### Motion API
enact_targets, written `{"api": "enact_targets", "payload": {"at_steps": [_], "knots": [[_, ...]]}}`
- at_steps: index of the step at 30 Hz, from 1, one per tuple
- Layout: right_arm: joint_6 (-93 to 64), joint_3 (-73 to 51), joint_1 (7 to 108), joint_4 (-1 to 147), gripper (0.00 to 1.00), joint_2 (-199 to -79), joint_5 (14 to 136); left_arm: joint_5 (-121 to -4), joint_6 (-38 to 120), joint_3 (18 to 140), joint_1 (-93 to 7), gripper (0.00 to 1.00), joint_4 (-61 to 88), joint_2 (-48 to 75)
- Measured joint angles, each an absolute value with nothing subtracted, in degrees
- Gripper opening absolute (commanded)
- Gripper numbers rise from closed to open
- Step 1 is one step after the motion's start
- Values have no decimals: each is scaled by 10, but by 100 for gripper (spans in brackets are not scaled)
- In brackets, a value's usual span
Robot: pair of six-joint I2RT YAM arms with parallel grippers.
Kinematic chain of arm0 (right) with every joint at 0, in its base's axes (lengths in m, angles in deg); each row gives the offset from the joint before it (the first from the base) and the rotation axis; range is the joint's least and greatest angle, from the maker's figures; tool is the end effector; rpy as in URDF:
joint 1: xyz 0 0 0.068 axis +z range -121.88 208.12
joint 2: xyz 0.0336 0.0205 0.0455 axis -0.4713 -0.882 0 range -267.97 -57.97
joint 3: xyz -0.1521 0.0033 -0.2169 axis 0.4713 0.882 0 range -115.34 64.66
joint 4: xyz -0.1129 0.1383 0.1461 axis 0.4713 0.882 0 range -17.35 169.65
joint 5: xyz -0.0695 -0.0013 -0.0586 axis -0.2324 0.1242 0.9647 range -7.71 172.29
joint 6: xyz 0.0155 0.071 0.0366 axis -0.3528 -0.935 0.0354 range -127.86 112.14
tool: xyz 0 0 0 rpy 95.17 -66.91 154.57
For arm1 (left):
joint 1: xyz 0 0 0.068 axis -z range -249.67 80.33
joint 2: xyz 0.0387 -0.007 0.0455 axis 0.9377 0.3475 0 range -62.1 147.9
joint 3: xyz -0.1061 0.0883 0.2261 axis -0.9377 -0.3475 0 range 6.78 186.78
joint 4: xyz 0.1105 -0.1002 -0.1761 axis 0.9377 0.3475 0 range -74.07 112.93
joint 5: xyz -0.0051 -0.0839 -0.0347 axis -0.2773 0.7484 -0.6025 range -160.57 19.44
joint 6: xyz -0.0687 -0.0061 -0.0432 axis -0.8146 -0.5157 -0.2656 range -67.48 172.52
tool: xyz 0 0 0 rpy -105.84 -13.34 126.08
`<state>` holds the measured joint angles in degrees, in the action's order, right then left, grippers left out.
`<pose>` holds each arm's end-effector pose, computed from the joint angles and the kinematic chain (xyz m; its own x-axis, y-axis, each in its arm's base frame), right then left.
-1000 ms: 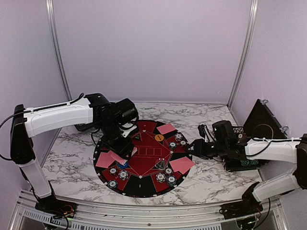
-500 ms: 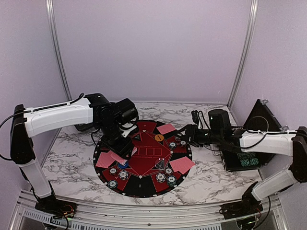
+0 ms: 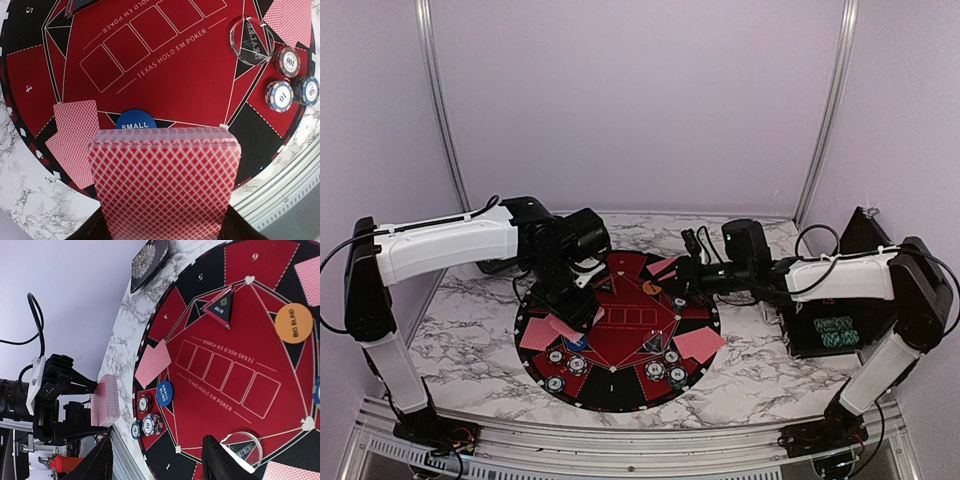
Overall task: Distribute texas hold em gaming equipment
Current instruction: Pick up the poker card from the face-down deck piles.
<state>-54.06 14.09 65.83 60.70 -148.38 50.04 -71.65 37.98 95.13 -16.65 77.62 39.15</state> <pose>0.2468 0.2384 0.2172 -0.8988 0.0766 -0.4316 -0.3492 0.4700 0.8107 0.1986 -0.2615 0.2362 -0.7612 0.5934 -0.2618 0.6245 0.7795 -0.0490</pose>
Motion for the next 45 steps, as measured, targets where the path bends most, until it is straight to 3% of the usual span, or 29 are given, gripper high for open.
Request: {"api": "enact_targets", "payload": {"at_steps": [20, 45], "knots": [[-543, 60, 695, 616, 59, -1569, 409, -720, 395, 973, -161, 52, 777, 409], [-544, 6, 741, 622, 60, -1624, 385, -720, 402, 977, -161, 53, 776, 413]]}}
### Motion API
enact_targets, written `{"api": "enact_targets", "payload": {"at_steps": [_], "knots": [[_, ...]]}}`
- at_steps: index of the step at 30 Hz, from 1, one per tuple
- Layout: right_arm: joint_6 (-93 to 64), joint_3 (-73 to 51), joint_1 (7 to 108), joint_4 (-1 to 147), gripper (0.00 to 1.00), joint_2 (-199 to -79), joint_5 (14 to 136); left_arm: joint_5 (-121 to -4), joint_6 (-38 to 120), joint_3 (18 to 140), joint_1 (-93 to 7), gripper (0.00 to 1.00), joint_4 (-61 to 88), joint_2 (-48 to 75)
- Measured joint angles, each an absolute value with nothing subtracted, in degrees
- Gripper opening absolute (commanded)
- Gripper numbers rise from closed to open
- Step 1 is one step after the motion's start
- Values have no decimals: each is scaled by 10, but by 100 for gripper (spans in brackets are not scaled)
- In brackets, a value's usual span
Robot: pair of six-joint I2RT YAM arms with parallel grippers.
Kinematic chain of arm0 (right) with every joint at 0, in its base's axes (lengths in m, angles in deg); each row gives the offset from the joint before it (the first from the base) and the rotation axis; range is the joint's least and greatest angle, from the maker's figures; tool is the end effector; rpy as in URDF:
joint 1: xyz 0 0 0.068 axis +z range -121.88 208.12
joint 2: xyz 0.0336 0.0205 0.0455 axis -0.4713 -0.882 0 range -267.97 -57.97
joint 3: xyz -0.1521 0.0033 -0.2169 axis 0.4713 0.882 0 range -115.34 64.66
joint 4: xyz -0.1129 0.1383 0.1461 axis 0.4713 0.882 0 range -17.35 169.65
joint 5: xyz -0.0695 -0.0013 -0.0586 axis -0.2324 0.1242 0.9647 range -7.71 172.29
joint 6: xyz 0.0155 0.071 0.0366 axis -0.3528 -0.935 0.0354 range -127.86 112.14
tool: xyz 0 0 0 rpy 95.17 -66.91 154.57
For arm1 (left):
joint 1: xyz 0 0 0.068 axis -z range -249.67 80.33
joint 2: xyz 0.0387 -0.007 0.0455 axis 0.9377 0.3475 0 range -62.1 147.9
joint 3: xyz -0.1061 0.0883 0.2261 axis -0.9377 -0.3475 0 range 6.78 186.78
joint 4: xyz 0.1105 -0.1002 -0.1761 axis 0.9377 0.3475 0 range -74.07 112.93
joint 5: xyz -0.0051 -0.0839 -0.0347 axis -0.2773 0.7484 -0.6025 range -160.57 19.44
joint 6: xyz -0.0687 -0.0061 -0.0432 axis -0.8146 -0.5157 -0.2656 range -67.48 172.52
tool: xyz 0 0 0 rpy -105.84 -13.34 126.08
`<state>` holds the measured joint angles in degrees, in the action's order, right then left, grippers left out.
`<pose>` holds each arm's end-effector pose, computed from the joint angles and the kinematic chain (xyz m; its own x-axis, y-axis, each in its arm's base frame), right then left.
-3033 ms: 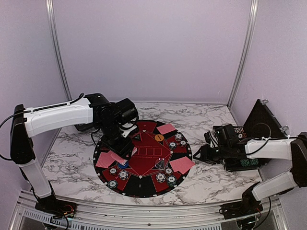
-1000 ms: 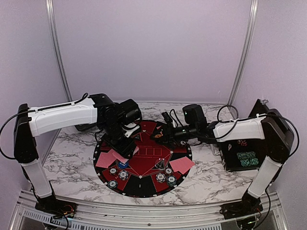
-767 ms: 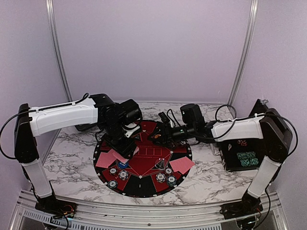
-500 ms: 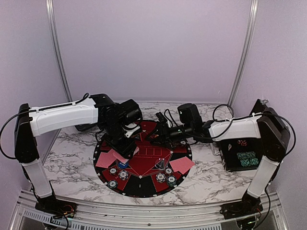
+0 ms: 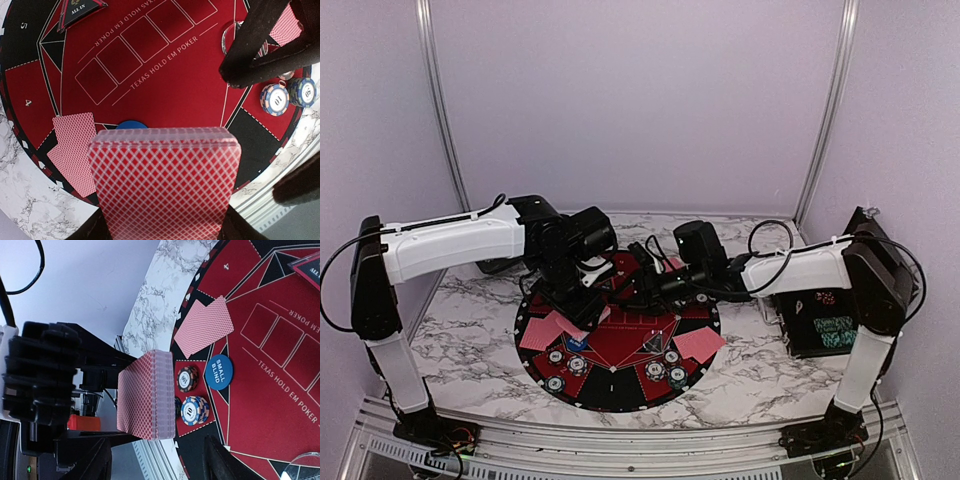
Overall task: Distribute texas hold em gaming equipment
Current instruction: Pick up the poker card from the face-down deck piles.
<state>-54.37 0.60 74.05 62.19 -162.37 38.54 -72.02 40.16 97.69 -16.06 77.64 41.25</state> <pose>0.2377 0.3158 0.2076 -0.9176 -0.1944 -0.3468 -0.3928 0.3090 0.8661 0.2022 -0.2714 0.2362 -0.7289 0.6282 -0.2720 0.6598 0.7506 -0.0346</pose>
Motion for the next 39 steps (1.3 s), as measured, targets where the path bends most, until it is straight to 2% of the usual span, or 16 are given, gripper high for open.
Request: {"api": "enact_targets", "payload": {"at_steps": [39], "knots": [[-597, -42, 759, 563, 61, -1706, 339, -711, 410, 979, -158, 53, 775, 415]]}}
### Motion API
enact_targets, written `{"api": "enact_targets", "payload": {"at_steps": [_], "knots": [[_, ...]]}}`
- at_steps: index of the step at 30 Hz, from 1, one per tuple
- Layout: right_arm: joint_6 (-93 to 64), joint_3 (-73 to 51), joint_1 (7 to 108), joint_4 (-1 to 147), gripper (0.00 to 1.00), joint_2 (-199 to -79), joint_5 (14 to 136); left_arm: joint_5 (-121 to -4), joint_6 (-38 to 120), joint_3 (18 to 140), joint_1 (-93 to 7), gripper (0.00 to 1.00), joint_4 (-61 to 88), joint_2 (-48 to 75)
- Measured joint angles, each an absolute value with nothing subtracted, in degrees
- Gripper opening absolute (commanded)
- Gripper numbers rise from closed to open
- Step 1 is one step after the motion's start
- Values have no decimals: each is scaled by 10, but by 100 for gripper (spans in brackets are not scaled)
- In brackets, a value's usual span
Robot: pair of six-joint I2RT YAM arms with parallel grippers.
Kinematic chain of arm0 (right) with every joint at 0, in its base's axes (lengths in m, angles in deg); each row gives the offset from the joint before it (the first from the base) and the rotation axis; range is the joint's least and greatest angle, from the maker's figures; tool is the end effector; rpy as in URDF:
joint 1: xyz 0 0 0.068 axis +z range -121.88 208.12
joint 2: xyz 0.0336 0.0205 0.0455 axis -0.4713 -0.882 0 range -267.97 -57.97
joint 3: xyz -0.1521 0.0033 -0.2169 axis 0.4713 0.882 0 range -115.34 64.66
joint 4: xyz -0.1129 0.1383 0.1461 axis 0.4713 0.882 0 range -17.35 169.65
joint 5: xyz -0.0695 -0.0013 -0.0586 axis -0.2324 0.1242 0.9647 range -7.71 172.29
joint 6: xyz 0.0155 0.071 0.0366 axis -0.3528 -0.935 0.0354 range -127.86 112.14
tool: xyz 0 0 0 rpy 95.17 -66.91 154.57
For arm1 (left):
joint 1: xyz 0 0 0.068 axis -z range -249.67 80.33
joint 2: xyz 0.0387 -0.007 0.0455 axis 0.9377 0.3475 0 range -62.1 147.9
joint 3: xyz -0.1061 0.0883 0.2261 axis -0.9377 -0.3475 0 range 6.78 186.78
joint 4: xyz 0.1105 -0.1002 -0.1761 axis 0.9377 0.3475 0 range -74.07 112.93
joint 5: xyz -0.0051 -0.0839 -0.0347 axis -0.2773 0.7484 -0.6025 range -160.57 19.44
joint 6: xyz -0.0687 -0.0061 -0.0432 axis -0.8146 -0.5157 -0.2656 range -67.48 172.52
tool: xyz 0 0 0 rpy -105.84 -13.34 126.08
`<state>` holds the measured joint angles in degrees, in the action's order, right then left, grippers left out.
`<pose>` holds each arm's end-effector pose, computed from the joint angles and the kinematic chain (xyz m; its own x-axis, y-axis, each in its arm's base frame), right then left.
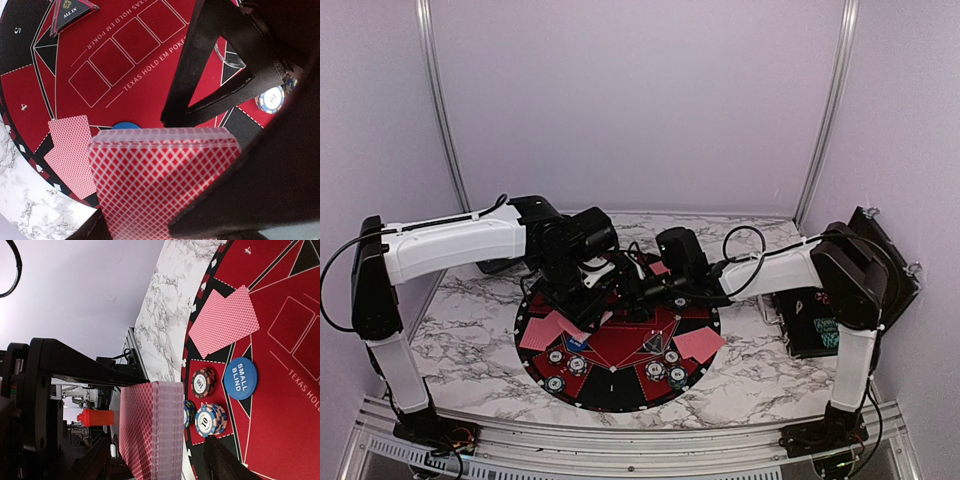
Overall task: Distribute texas hold em gaming equipment
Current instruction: Pick up the poker card from the face-down deck piles.
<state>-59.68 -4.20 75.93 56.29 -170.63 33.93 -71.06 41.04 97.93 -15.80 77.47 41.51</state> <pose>0.2431 0.3468 0.1906 -0.9284 -0.2466 -0.2778 -0.3364 0.2405 0.9105 0.2009 -0.2742 0.2360 -0.7160 0.6431 -0.2718 0.6772 0.7343 -0.0467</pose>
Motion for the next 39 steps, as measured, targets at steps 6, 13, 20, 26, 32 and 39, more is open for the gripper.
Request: {"api": "enact_targets", "payload": {"at_steps": [6, 13, 20, 26, 32, 39], "knots": [[-601, -49, 766, 559, 61, -1721, 336, -711, 411, 980, -158, 52, 775, 415], [-606, -49, 771, 552, 60, -1727, 334, -710, 412, 980, -158, 52, 775, 415], [-604, -50, 771, 551, 58, -1737, 338, -711, 411, 980, -158, 52, 775, 415], [-597, -52, 771, 551, 55, -1738, 346, -712, 411, 979, -158, 52, 775, 415], [-593, -52, 767, 551, 54, -1738, 352, -714, 409, 979, -158, 52, 774, 415], [-592, -42, 760, 544, 52, -1732, 354, -715, 408, 978, -158, 52, 768, 414]]}}
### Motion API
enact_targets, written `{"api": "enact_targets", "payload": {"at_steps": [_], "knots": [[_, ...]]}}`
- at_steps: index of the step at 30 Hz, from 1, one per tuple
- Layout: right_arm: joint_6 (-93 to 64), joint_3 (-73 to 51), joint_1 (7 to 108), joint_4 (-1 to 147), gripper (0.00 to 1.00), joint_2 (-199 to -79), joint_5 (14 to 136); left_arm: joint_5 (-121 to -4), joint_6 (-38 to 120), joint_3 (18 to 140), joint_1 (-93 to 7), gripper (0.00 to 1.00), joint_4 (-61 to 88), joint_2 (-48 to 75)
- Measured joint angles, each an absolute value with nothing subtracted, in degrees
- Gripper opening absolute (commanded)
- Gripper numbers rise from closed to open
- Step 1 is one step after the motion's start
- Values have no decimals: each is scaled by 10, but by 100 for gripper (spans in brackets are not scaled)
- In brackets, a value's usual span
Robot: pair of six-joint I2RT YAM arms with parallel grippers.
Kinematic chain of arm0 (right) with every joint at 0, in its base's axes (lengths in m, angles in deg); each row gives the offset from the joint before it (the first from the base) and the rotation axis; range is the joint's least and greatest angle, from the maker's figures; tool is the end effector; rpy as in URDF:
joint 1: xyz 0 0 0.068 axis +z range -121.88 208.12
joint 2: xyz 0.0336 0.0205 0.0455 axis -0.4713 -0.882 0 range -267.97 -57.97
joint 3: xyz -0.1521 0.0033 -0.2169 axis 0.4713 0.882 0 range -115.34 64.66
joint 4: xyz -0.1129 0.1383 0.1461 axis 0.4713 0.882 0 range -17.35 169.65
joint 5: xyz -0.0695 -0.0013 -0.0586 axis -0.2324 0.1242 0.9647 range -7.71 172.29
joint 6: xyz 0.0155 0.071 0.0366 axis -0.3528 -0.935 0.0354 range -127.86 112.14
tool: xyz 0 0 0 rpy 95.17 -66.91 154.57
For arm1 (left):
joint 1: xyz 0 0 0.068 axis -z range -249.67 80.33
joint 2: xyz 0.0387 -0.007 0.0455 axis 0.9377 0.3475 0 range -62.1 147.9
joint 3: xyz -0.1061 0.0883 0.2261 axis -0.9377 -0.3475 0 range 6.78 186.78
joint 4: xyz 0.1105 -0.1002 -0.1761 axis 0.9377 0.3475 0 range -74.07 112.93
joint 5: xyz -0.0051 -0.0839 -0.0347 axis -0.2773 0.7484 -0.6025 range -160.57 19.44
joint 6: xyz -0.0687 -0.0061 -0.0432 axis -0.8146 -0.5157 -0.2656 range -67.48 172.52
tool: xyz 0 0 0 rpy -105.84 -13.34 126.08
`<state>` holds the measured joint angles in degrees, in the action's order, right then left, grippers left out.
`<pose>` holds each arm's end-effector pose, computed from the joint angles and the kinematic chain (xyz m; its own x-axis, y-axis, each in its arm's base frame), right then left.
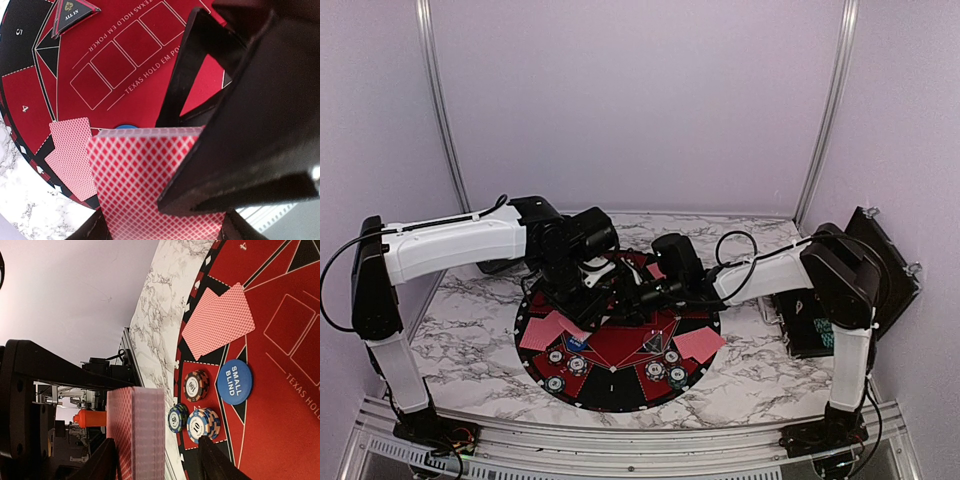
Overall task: Distribute texas hold em gaming equipment
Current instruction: Pick up the poker card from the face-down deck piles.
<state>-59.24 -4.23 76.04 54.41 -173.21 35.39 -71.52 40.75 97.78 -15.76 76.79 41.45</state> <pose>0.2476 0.3511 0.1755 -0.9305 -0.2340 -0.2817 -0.3392 0.2607 0.9039 0.2019 -0.2750 0.2361 -0.7170 0.6372 -0.2828 0.6730 0.7384 -0.0426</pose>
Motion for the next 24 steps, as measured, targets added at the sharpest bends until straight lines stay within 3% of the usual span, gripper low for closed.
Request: {"api": "enact_targets", "payload": {"at_steps": [24], "knots": [[-593, -16, 744, 546, 48, -1704, 374, -715, 401, 963, -157, 52, 766, 407]]}}
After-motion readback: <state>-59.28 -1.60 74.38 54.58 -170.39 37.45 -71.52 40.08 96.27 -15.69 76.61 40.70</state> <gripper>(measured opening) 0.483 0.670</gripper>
